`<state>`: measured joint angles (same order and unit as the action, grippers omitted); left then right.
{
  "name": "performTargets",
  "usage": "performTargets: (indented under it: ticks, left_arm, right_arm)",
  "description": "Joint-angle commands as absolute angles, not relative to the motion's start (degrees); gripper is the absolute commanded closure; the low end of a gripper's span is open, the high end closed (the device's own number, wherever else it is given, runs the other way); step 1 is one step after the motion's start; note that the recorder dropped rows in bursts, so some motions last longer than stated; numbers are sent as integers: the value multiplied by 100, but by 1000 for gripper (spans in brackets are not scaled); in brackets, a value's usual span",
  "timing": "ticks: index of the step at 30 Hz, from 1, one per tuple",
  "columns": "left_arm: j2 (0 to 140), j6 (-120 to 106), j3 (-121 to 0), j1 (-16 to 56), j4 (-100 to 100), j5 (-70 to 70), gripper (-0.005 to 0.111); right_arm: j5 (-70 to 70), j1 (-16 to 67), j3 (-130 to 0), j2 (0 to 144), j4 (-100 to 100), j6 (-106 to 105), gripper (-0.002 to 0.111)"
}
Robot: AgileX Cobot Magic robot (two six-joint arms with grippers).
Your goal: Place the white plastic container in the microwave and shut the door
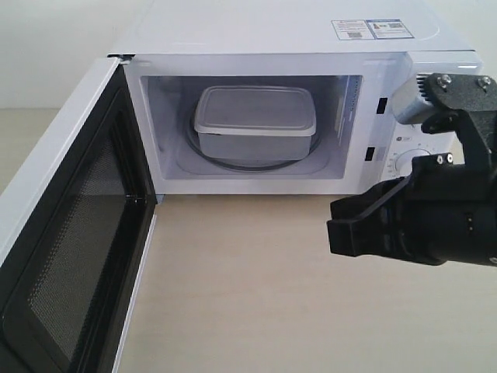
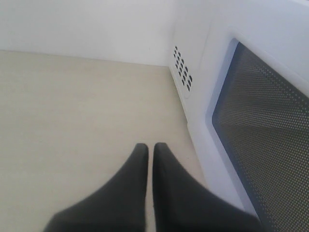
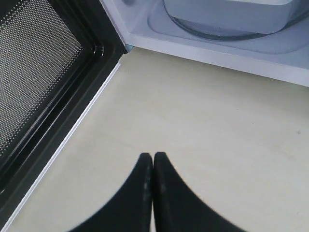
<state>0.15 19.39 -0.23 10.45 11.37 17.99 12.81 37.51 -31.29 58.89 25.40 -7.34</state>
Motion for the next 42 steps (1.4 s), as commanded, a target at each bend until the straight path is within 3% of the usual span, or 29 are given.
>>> performTargets:
  ticks: [1,9,22,33,42]
  left_arm:
    - [0,1993,0,1026,1144,1800,102]
    - [0,1993,0,1026,1144,1800,102]
    - [0,1993,0,1026,1144,1800,102]
    - [0,1993,0,1026,1144,1800,102]
    - [0,1993,0,1026,1144,1800,102]
  right_arm:
    - [1232,3714,-3097,5850,2531,-791,108]
    - [672,3566,-3097,5379,2466,-835,108]
    - [1222,1298,-1935,2818,2483,-478,108]
    - [1133,203,-131,195,2894,-483,108]
    - [994,-234,-70,0,3073,-483,108]
